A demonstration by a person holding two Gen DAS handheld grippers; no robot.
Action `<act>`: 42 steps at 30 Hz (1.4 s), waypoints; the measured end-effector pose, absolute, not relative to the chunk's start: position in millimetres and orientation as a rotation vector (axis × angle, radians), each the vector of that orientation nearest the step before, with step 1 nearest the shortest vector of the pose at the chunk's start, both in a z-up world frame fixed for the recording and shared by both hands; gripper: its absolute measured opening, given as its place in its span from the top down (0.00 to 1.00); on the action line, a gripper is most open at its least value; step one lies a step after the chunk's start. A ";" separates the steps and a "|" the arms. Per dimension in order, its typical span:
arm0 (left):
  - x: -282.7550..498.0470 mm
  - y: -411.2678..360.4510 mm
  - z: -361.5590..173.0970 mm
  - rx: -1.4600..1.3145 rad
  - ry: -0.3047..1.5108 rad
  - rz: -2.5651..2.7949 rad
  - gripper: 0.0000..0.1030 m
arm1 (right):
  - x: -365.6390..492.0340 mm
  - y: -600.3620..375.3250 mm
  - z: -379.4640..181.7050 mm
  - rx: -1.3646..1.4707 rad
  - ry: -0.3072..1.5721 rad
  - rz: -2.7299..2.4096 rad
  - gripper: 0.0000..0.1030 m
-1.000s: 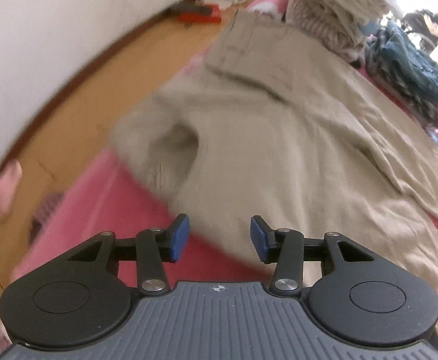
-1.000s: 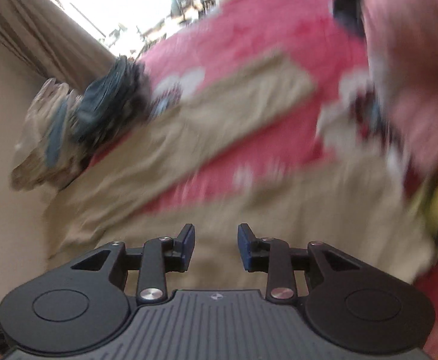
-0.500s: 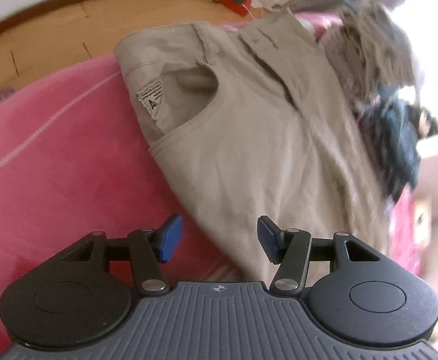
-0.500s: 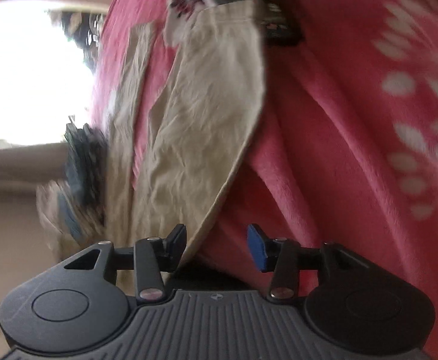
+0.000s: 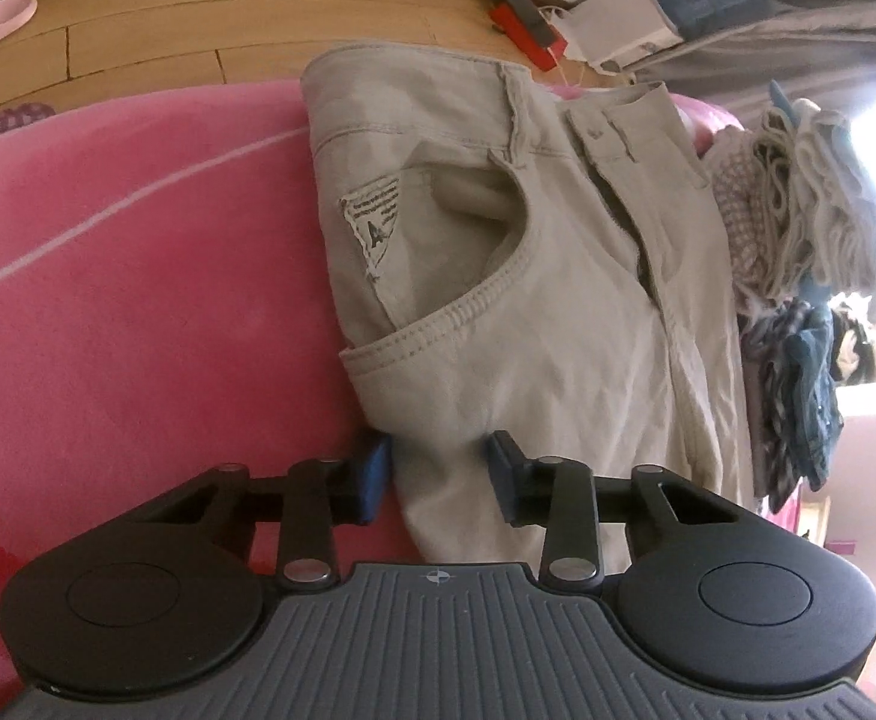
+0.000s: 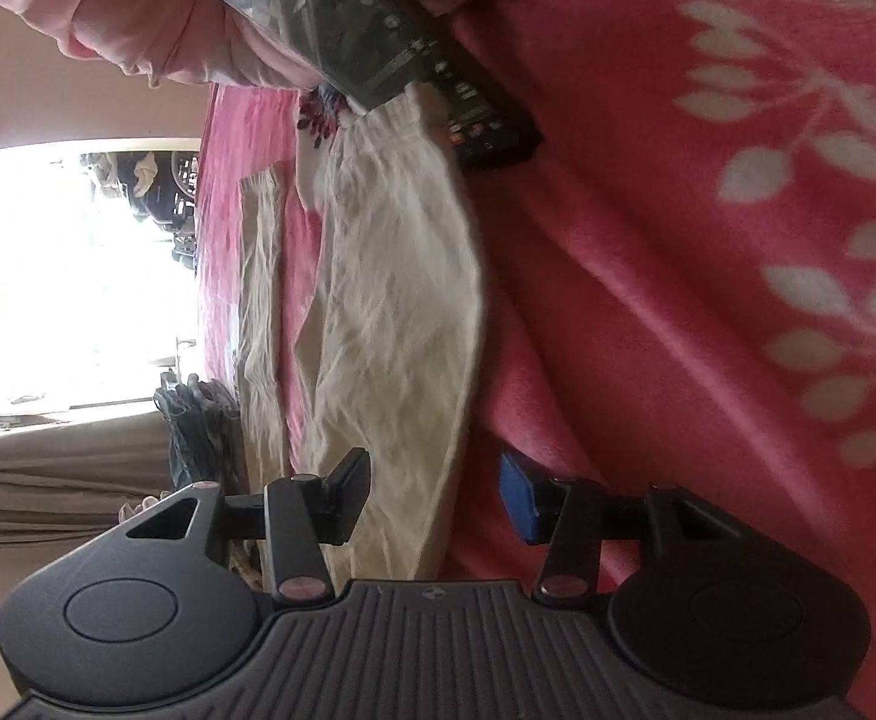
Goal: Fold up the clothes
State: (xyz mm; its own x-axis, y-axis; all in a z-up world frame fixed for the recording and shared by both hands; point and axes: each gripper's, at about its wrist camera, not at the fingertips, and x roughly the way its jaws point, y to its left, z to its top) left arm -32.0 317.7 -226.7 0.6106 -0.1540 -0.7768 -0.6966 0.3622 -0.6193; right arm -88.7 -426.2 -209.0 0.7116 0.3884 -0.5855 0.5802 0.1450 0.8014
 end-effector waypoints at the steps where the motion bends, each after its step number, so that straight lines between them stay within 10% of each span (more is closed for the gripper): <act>1: -30.8 318.6 -227.5 -1.173 0.887 0.413 0.67 | -85.5 -423.2 -209.3 1.473 0.853 -0.157 0.51; 11: -27.8 315.2 -227.2 -1.116 0.905 0.444 0.81 | -72.0 -389.6 -237.6 1.524 0.981 -0.125 0.56; 18: -20.5 308.3 -209.0 -1.010 0.898 0.466 0.92 | -48.4 -383.4 -231.8 1.471 0.987 -0.141 0.95; 42: 36.8 285.6 -109.3 -0.778 0.701 0.364 0.94 | 30.3 -388.5 -108.8 1.289 0.797 0.007 0.96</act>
